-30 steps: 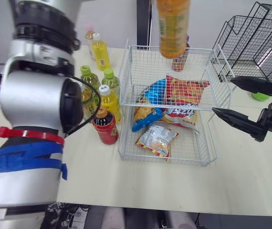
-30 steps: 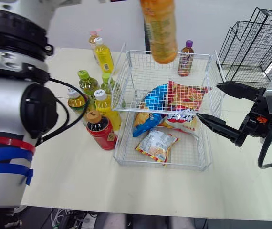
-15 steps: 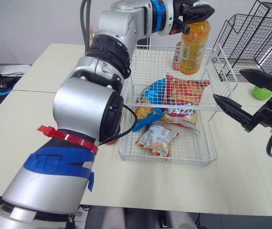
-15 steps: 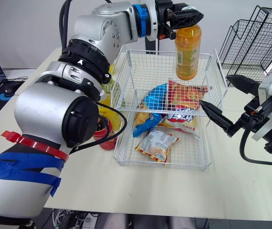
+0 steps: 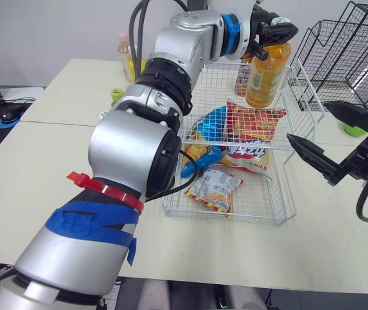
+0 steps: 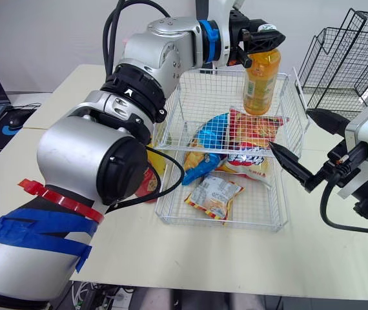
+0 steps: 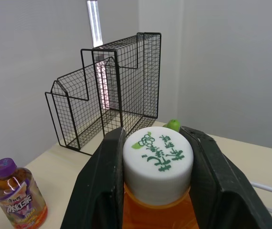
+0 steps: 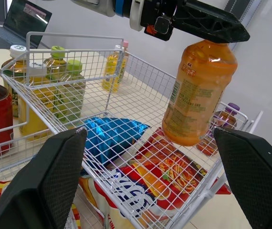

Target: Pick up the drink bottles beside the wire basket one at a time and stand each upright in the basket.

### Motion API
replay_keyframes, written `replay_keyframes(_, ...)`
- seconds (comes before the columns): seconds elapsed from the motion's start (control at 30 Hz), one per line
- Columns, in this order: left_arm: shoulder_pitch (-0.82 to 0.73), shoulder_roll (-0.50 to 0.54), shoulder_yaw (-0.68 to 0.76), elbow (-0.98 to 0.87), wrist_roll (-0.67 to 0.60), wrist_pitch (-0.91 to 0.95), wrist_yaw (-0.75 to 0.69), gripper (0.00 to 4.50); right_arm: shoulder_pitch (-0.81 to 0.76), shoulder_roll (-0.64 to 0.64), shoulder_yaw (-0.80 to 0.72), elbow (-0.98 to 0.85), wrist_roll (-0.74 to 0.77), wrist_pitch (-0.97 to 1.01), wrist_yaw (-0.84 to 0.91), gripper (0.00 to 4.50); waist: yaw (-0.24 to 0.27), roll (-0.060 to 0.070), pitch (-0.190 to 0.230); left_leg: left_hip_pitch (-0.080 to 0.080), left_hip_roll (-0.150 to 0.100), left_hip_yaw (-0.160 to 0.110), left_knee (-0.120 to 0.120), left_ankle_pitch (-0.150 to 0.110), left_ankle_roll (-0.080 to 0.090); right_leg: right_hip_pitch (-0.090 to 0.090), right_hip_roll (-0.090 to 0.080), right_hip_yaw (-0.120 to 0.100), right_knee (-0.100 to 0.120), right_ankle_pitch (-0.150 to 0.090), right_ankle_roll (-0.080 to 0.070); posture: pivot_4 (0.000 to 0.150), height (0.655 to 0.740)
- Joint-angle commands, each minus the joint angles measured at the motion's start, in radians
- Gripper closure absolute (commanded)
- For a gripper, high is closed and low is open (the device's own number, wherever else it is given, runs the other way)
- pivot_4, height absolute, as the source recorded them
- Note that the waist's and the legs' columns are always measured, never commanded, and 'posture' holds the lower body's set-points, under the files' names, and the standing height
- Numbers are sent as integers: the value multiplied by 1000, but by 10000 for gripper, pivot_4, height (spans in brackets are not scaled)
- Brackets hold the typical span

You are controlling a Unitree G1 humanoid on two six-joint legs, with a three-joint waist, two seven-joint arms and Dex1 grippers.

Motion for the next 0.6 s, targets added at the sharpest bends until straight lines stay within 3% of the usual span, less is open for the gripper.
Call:
replay_keyframes(0.03,-57,3,27,-29,-1,-3,-18,19167,3,-2,-38,-27,5,-28,-18,0,0,0,0,0,0,0,0,0,0,0,0,0,0,0,0,1500,6732)
replay_keyframes(0.23,-67,41,37,-43,2,12,-95,825,-9,-1,-22,-17,-4,-38,-31,0,-1,1,0,0,-1,-1,0,1,0,1,-1,-1,0,0,0,1500,6732)
replay_keyframes(0.47,-49,164,20,-113,-3,69,-276,371,-28,-10,-9,4,-6,-51,-24,0,-3,2,-1,0,-1,-2,0,2,-1,1,-1,-2,1,0,0,1500,6732)
replay_keyframes(0.6,1,259,-3,-234,-19,192,-413,371,-55,-25,19,27,-6,-57,2,0,-4,2,-1,0,-1,-2,0,2,-1,1,-1,-3,1,0,0,1500,6732)
